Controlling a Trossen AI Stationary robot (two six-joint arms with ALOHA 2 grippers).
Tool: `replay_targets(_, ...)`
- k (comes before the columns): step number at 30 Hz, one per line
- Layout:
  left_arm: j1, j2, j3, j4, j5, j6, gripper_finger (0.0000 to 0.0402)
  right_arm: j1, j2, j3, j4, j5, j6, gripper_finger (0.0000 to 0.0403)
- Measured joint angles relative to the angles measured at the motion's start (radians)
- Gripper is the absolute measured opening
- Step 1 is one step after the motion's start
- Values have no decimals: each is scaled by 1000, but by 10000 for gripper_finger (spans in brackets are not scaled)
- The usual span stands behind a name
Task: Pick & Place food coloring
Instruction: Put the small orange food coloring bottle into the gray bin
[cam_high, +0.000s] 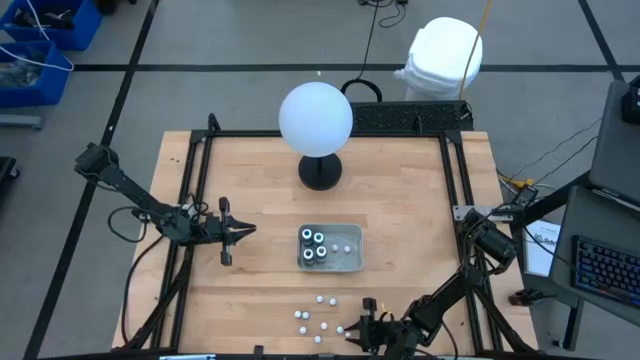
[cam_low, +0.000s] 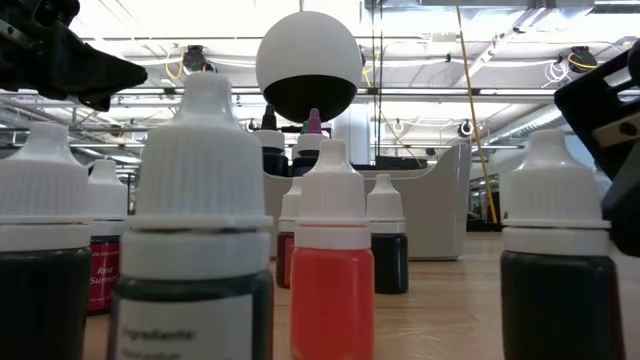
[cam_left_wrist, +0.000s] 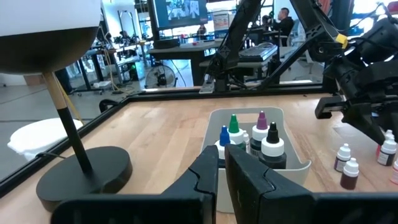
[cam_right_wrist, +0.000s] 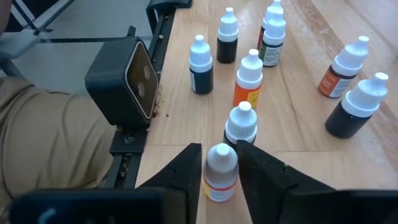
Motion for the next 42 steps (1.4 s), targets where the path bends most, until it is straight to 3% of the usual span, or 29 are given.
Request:
replay_targets(7, 0, 0, 0, 0, 0, 4, 37, 0, 0, 0, 0, 0, -12, 65)
replay_targets(24, 0, 0, 0, 0, -2, 7, 37, 0, -1, 0, -1, -23, -46, 67)
replay_targets(32, 0, 0, 0, 49, -3, 149, 37, 0, -14, -1, -4, -50, -67, 66)
replay_targets(42, 0, 0, 0, 66, -2, 196, 37, -5, -29, -1, 6, -49, -67, 66)
